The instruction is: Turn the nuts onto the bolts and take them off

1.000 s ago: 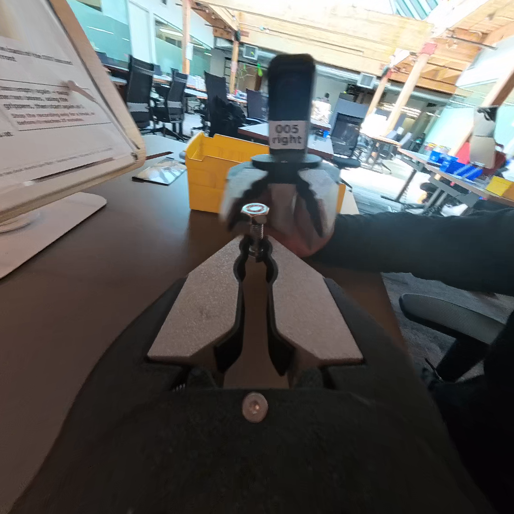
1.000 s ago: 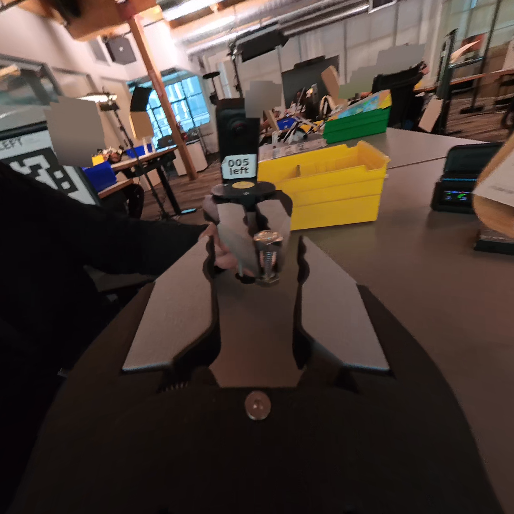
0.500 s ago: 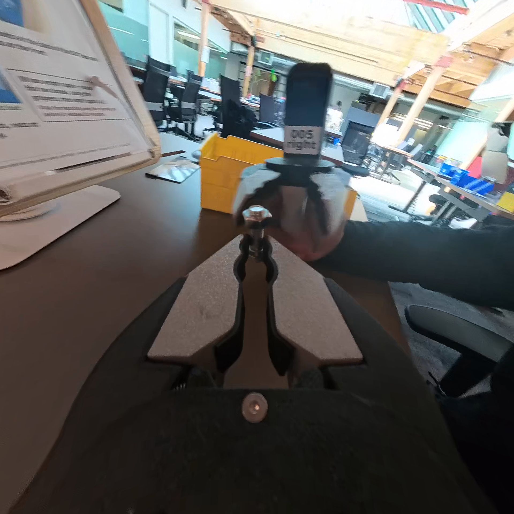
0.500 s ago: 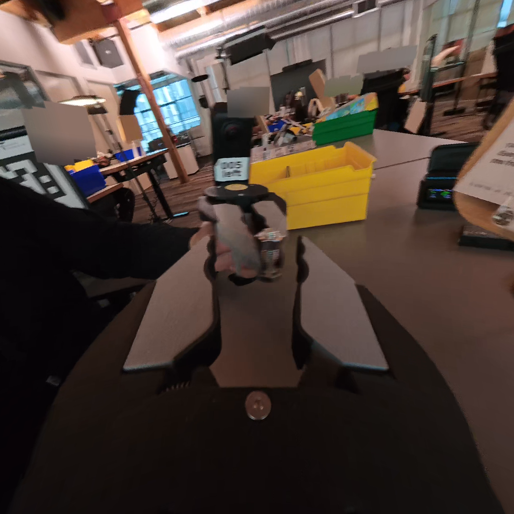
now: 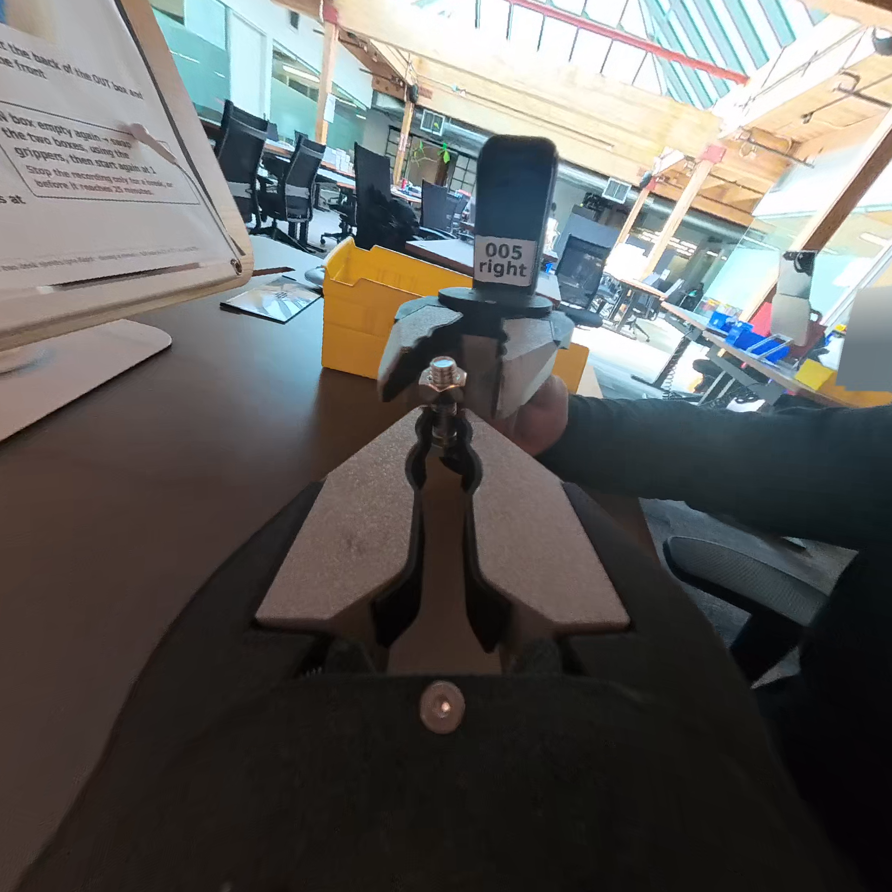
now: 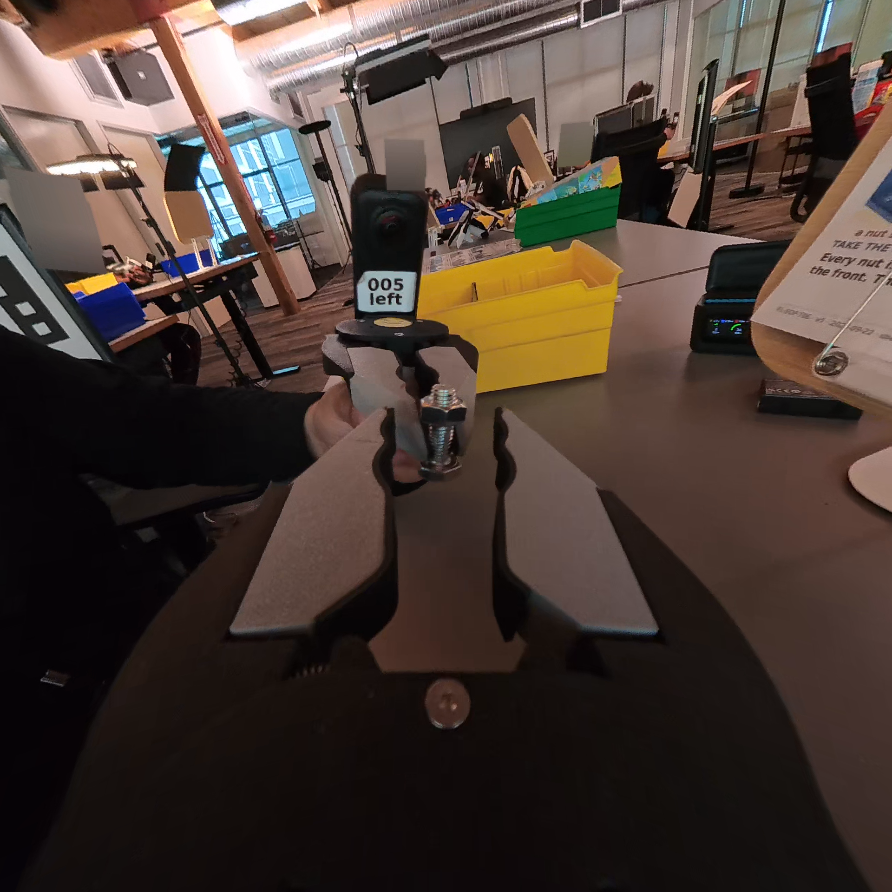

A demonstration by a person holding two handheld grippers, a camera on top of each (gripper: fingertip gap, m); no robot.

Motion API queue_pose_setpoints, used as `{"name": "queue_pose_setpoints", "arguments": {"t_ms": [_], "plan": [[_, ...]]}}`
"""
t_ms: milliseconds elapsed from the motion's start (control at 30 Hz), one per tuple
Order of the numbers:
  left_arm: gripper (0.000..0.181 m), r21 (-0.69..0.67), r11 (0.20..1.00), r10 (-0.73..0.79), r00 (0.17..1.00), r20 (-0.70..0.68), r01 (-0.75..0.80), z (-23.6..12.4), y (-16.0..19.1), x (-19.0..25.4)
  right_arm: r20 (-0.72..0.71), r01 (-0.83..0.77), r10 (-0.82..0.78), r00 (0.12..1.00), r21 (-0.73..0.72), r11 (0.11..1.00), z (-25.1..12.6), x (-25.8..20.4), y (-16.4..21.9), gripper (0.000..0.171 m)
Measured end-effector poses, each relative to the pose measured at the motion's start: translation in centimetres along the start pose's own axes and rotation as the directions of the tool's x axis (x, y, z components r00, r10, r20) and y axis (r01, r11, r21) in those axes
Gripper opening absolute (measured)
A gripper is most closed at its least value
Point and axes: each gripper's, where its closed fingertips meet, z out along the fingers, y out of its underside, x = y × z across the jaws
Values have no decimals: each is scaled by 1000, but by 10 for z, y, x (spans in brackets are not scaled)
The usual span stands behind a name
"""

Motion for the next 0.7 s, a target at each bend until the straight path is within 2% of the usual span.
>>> {"name": "queue_pose_setpoints", "arguments": {"t_ms": [67, 133, 167, 200, 233, 300, 400, 500, 533, 600, 700], "plan": [[8, 0, 1000, -11, 1000, 15, 11, -2, 0, -5, 19, 6, -6, 1000, -8, 1000, 0, -3, 1, 27], [8, 3, 1000, -7, 995, 97, 6, -7, -1, -19, 30, 9, -9, 999, -12, 1000, -1, -5, 0, 41], [8, 9, 1000, -8, 987, 160, 7, -11, -2, -30, 54, 30, -30, 998, -1, 1000, -4, -9, -2, 37], [8, 15, 1000, -19, 981, 194, 16, -17, -3, -38, 116, 52, -56, 992, 36, 998, -9, -19, -8, 8], [8, 27, 999, -36, 981, 191, 32, -21, -5, -41, 123, 44, -54, 991, 77, 996, -13, -20, -16, 7], [8, 40, 999, -42, 987, 155, 36, -23, -8, -38, 89, 13, -23, 996, 107, 994, -16, -13, -24, 19], [8, 20, 1000, -15, 995, 94, 13, -12, -5, -22, -15, -9, 10, 1000, 64, 998, -13, 6, -15, 29], [8, 6, 1000, -9, 1000, 24, 9, 0, 0, -4, -5, -31, 31, 1000, 1, 1000, -4, 6, -1, 34], [8, -4, 1000, -7, 1000, 21, 7, 2, 2, -3, -2, -36, 36, 999, -12, 999, -2, 5, 2, 33], [8, -18, 1000, 9, 999, 37, -8, 2, 4, -5, 13, -37, 37, 999, -23, 999, 0, 2, 4, 18], [8, -26, 999, 25, 998, 59, -24, 2, 6, -9, -28, -29, 28, 999, -46, 999, -2, 7, 5, 15]]}}
